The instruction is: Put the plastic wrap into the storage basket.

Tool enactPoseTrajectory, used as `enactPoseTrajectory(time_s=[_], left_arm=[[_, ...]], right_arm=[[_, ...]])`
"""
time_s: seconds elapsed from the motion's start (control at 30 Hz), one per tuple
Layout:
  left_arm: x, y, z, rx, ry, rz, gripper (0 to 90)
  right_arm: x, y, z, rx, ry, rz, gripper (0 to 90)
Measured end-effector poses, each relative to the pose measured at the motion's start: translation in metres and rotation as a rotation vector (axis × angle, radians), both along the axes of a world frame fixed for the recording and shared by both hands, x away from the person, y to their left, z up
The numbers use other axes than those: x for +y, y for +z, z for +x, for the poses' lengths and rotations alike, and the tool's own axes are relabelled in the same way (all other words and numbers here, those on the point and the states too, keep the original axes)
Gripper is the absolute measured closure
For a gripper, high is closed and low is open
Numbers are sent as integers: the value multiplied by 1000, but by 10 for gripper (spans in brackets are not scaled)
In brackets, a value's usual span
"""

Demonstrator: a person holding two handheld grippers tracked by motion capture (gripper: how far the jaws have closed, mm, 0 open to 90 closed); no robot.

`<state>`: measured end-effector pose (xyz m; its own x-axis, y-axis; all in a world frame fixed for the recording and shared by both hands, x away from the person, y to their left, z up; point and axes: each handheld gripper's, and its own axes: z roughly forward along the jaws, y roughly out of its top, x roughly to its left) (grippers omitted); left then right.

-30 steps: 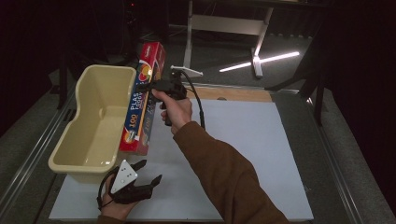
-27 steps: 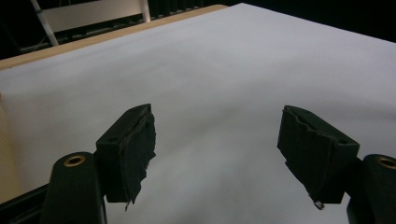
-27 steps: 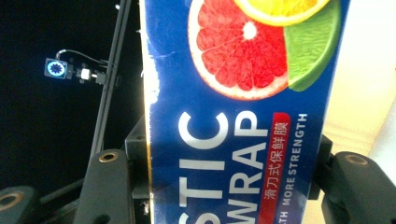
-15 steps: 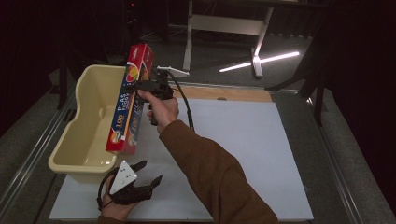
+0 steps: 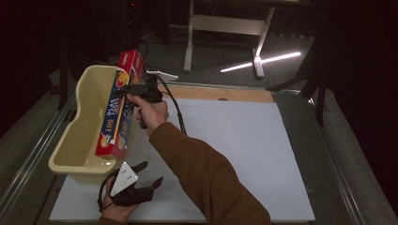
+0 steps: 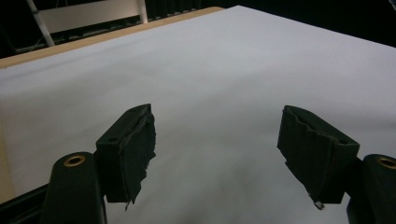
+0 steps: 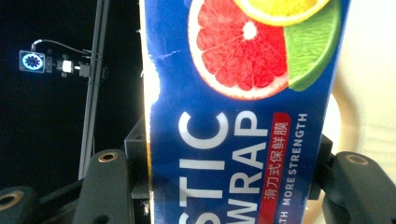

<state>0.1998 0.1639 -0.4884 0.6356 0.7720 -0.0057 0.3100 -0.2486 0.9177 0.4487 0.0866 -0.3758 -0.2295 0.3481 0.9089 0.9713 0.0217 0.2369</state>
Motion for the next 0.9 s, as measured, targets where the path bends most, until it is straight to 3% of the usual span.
enactPoseTrajectory(time_s=[0.13,0.33,0.57,0.9], left_arm=[[-1,0,-1,-5,-8,6,272],[-2,1,-2,-9,-11,5,272],[-1,2,-4,-13,-12,4,271],[-1,2,-5,-17,-10,-1,271]], right_arm=[[7,-1,-1,4,6,-2,398],[18,-8,-1,45,6,8,398],[29,-12,-5,21,-3,-33,397],[37,-17,-9,44,-8,-51,395]])
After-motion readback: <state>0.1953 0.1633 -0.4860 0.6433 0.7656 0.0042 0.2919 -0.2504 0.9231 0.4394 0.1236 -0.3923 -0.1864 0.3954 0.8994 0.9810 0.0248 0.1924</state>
